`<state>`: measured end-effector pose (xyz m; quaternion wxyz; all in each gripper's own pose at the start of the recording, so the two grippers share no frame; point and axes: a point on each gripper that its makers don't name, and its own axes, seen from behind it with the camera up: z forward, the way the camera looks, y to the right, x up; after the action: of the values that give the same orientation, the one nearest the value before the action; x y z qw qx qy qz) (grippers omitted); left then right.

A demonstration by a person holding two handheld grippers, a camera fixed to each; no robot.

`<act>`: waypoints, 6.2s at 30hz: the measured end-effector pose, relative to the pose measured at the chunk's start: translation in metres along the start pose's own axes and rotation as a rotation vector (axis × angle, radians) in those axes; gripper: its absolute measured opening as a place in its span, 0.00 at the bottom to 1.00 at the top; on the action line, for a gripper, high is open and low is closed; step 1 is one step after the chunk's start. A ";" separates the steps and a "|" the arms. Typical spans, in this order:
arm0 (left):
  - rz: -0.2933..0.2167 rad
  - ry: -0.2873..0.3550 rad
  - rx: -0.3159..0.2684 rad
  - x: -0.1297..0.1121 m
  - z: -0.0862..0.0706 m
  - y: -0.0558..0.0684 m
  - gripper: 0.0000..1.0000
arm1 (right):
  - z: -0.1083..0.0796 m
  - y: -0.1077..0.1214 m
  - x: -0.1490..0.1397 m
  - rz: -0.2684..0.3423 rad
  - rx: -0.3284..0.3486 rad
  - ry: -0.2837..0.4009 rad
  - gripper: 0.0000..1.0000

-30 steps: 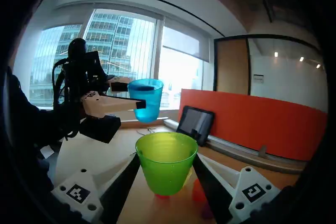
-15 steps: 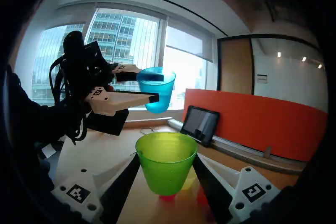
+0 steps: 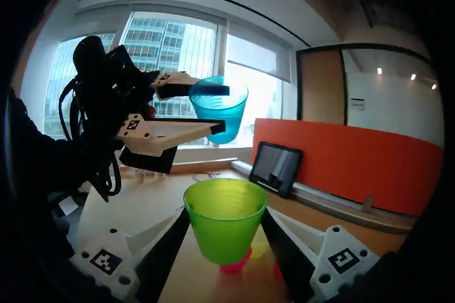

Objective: Pour water

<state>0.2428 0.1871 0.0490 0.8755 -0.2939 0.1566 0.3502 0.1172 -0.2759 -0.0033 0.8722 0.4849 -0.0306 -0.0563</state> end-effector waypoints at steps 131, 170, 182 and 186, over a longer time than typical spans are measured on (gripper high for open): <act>0.914 0.101 0.100 0.090 0.015 0.003 0.84 | -0.003 -0.007 0.007 -0.006 -0.004 0.032 0.88; 0.094 0.027 0.102 0.062 0.010 -0.045 0.85 | -0.013 0.004 0.019 -0.012 -0.045 0.064 0.88; -0.241 -0.004 0.083 0.042 0.007 -0.058 0.85 | -0.016 0.007 0.020 -0.023 -0.058 0.066 0.88; -0.374 -0.012 0.058 0.035 0.004 -0.059 0.85 | -0.016 0.007 0.021 -0.026 -0.061 0.069 0.88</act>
<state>0.3094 0.1739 0.0590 0.9343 -0.2903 0.1040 0.1786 0.1404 -0.2618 -0.0058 0.8863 0.4601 0.0076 -0.0519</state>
